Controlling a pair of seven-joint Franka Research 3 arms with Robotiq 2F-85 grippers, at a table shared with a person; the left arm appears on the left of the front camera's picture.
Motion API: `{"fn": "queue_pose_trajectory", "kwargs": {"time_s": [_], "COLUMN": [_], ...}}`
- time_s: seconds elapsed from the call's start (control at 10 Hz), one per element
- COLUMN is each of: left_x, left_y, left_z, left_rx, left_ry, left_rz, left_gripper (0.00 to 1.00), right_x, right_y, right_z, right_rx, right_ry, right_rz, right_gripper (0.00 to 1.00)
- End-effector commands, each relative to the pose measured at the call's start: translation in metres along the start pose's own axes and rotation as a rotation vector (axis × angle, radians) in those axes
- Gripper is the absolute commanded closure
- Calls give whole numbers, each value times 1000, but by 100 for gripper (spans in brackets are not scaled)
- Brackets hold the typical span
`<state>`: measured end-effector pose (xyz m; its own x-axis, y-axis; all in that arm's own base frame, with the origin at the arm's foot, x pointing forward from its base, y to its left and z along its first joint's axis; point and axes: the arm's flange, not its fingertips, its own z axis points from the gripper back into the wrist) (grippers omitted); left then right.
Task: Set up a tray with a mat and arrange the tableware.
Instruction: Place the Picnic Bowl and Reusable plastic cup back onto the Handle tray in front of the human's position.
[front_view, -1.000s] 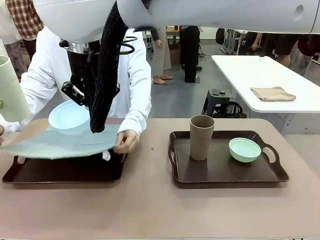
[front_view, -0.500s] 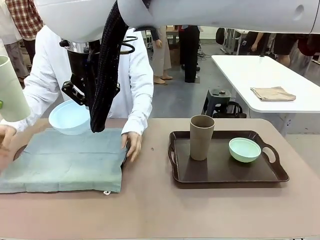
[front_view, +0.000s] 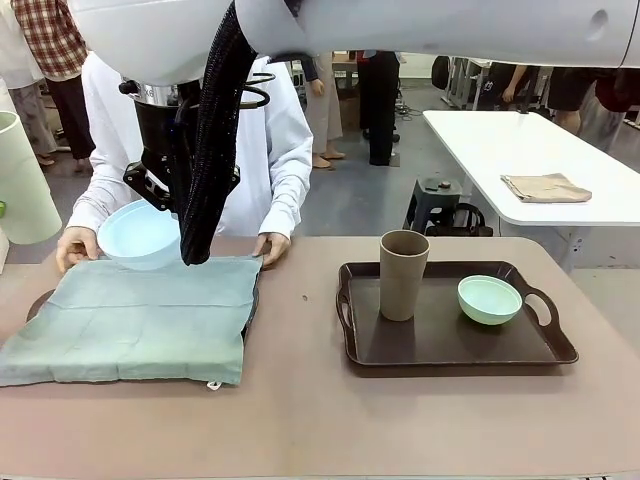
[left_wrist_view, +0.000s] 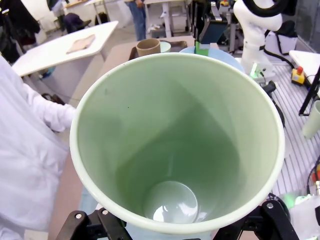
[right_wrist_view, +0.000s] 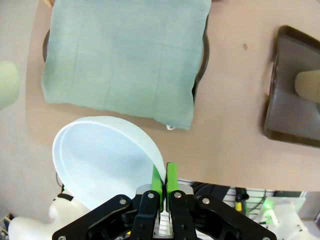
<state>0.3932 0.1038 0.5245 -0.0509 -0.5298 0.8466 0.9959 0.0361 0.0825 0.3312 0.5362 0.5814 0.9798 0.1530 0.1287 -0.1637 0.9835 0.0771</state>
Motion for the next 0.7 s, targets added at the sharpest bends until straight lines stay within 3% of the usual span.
{"fn": "queue_pose_trajectory", "kwargs": {"time_s": [0.0, 0.6], "left_x": [2, 2], "left_y": [3, 3], "left_z": [1, 1], "left_rx": [8, 8], "left_ry": [-4, -4], "left_rz": [-10, -10], "left_gripper": [69, 69], "right_x": [-2, -2], "right_y": [-1, -1], "right_z": [0, 0], "right_rx": [-13, -13], "right_ry": [-5, -5], "right_rz": [-3, -3], "right_gripper": [100, 100]}}
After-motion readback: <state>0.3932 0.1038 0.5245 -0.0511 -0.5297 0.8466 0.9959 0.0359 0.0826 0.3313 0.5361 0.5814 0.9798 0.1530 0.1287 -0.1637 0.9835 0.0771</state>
